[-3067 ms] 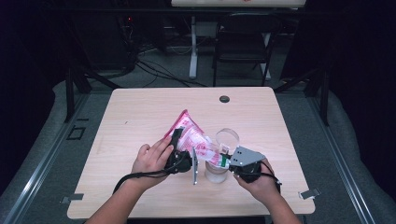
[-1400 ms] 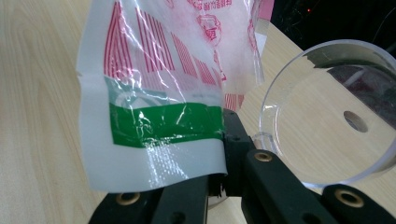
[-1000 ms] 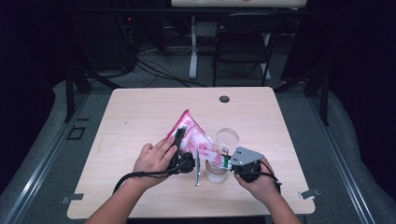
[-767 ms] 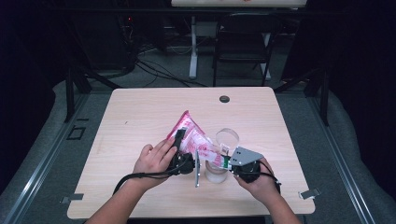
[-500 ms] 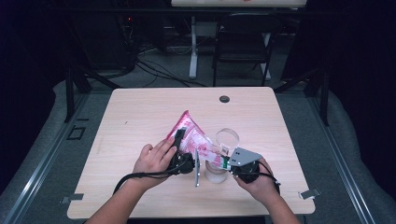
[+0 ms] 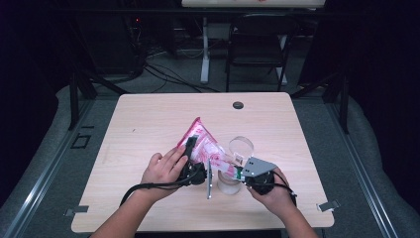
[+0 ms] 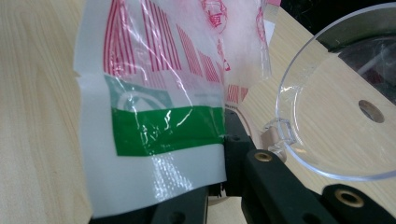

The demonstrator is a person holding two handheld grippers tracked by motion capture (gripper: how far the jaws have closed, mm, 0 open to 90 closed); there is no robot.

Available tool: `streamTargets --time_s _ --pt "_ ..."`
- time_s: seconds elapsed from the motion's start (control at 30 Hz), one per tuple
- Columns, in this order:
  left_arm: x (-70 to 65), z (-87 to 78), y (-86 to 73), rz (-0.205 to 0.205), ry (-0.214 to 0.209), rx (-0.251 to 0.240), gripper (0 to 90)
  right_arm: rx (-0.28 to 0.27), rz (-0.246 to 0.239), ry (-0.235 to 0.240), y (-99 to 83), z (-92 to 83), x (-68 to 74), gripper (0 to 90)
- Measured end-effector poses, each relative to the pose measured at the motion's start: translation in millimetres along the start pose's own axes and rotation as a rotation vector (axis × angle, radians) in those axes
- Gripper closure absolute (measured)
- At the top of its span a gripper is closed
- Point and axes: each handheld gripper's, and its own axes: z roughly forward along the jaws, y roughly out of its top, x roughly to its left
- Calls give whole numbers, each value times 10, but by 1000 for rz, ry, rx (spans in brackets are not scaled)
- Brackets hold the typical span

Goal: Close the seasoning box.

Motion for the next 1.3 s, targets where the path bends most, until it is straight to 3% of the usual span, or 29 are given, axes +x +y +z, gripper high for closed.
streamTargets --time_s 1.3 --pt "26 -4 9 -4 4 -13 634 5 -5 -4 0 9 8 896"
